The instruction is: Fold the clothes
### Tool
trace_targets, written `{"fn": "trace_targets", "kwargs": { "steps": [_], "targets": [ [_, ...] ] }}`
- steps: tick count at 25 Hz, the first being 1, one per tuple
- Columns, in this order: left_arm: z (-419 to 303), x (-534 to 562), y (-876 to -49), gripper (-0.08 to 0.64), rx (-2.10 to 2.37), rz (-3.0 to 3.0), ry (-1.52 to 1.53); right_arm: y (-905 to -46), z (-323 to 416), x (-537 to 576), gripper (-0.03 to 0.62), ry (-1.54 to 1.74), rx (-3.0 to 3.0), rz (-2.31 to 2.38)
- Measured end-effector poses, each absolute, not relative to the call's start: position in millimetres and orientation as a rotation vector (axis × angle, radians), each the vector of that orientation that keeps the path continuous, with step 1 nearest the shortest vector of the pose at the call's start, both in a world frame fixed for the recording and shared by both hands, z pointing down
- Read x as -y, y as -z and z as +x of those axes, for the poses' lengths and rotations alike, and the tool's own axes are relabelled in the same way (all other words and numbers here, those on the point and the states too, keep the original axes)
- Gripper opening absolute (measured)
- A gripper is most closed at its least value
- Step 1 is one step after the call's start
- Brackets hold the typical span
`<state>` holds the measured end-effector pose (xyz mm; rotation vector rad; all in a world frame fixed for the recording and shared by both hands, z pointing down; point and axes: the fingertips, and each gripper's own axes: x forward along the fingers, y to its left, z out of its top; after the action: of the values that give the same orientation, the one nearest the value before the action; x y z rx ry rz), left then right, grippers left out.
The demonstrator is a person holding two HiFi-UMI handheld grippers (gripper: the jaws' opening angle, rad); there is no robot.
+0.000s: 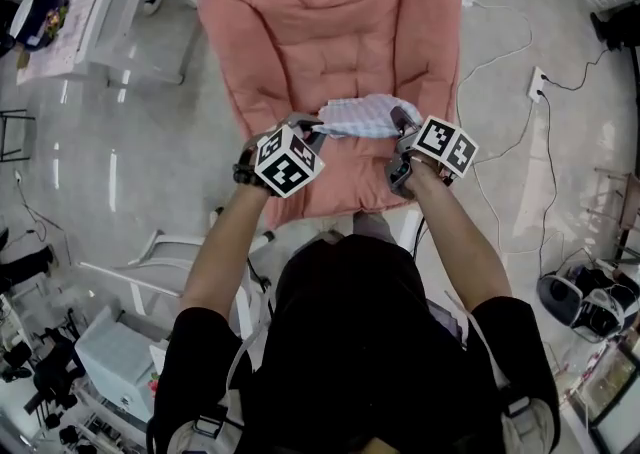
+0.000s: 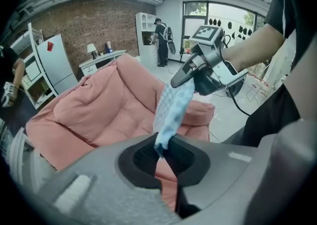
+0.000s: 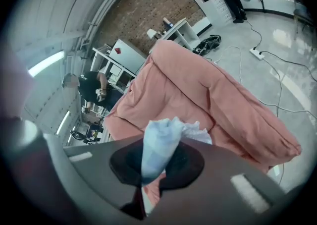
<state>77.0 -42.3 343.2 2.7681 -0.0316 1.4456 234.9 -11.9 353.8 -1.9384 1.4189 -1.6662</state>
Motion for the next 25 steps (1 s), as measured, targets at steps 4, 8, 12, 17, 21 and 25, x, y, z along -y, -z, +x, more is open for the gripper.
{"fn": "trace_targets", "kwargs": {
  "steps": [4,8,12,17,21,25],
  "targets": [
    [68.1,4.9,-363.7,0.014,-0.044,2.720,-1.413,-378.7,228.7,-26.1,0.021,1.746,-1.291,-1.974],
    [58.1,-38.4,-380.9,0.014,-0.130,2.688,-1.417,-396.5,220.7,-68.5,0.021,1.778,-1.233,-2.024],
    [46.5,-78.9,-396.9,0.014,-0.202,2.666,-1.420,-412.9,209.1,-113.2,0.021,1.803,-1.158,-2.045],
    [26.9,-124.0,-413.9,0.014,-0.236,2.657,-1.435,-430.6,186.9,-166.9,0.021,1.808,-1.079,-2.029],
    [17.6,-157.9,-430.2,0.014,-0.235,2.663,-1.461,-449.4,177.1,-204.2,0.023,1.812,-1.058,-2.014],
    [7.1,-185.3,-458.8,0.015,-0.202,2.628,-1.478,-479.2,164.5,-234.5,0.023,1.857,-1.057,-2.019]
  ]
}}
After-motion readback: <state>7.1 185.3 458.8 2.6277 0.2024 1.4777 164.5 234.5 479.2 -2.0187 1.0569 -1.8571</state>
